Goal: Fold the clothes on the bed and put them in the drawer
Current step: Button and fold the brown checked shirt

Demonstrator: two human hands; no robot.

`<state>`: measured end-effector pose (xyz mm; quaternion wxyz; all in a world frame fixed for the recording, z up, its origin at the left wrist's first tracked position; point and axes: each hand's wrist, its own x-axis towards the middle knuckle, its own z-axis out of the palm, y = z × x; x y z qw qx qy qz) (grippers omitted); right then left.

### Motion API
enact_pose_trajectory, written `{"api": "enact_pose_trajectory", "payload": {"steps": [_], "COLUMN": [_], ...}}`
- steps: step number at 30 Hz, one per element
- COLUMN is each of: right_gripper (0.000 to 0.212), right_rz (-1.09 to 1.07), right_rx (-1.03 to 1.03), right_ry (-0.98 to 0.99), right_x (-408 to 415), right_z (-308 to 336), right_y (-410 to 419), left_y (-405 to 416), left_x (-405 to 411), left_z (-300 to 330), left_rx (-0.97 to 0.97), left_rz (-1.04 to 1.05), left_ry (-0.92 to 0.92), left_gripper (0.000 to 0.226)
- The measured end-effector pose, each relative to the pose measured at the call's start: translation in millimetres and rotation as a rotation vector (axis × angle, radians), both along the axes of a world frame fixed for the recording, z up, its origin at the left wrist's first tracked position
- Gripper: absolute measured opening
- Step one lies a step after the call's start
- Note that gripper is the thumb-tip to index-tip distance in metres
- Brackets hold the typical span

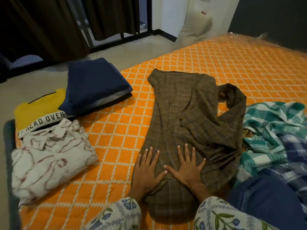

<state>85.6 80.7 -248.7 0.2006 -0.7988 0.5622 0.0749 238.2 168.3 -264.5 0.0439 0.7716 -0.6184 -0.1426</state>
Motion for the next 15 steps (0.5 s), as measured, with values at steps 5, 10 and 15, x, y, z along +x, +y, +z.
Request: {"api": "enact_pose_trajectory", "payload": {"steps": [5, 10, 15], "right_gripper": [0.124, 0.054, 0.052], "right_rz": [-0.040, -0.009, 0.038], "right_rx": [0.010, -0.303, -0.202], "right_ry": [-0.066, -0.128, -0.201], "right_x": [5.6, 54.6, 100.4], "right_z": [14.3, 45.5, 51.8], "right_y": [11.3, -39.7, -145.1], "left_y": [6.6, -69.0, -165.2], "left_x": [-5.3, 14.9, 55.4], "left_z": [17.2, 36.0, 40.5], "left_rx": [0.020, -0.089, 0.004], "left_rz": [0.030, 0.085, 0.108], "left_ry": [-0.051, -0.096, -0.018], "left_gripper": [0.080, 0.063, 0.051]}}
